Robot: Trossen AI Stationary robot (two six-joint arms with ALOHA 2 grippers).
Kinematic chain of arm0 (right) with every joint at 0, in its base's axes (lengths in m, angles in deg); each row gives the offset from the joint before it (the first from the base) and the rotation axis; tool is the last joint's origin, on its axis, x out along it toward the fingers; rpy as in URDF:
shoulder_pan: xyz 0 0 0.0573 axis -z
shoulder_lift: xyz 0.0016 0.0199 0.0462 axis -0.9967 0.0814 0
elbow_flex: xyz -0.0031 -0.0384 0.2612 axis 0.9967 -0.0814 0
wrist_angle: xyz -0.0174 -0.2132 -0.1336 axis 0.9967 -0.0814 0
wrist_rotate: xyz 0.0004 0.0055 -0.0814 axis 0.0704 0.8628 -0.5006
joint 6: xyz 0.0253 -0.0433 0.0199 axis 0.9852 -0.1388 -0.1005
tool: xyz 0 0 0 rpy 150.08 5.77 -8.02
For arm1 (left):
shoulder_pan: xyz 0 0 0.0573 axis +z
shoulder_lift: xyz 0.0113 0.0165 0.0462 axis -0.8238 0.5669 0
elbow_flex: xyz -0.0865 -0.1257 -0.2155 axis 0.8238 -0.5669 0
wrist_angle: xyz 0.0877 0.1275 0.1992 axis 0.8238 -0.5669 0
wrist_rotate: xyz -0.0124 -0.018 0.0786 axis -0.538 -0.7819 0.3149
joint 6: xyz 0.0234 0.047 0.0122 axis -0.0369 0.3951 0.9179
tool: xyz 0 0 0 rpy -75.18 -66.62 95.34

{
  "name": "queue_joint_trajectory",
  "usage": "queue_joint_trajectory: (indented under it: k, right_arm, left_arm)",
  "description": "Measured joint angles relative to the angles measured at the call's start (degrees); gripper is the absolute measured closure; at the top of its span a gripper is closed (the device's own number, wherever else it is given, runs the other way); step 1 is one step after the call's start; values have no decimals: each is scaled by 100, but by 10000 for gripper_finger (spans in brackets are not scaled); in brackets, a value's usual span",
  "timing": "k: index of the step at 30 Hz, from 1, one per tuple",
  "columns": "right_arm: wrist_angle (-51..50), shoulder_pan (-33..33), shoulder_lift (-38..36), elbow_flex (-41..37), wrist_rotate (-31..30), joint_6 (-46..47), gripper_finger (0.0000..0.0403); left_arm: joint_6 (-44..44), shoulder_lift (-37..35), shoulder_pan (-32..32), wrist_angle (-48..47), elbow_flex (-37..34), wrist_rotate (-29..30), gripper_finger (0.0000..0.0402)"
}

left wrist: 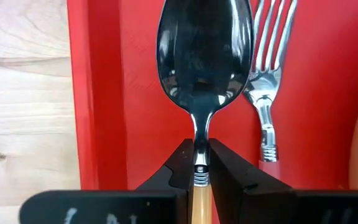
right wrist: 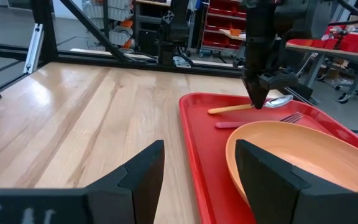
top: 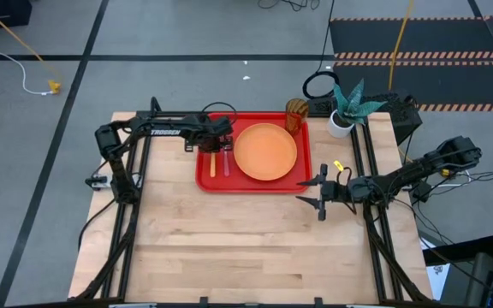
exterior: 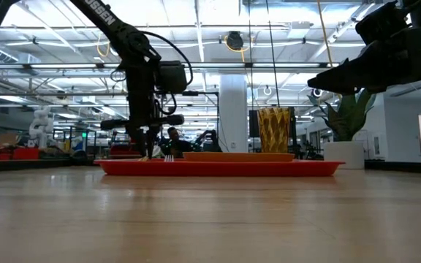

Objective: Pick and place plate/cup/fork/spoon on tray
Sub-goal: Put the orange spoon on the red serving tray to the left of the pink fork

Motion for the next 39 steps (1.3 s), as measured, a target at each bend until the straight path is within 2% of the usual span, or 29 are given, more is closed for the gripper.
queue_joint_trajectory:
  k: [16, 27, 39]
  right_arm:
    - [42, 0, 0, 0, -2, 8, 211]
    - [42, 0, 0, 0, 0, 20, 211]
    - [44, 0, 2, 0, 0, 35, 211]
  left_arm:
    - [18, 0, 28, 341, -192, 320, 364]
    - [17, 6, 33, 331, -192, 324, 363]
    - [-5, 168, 59, 355, -192, 283, 331]
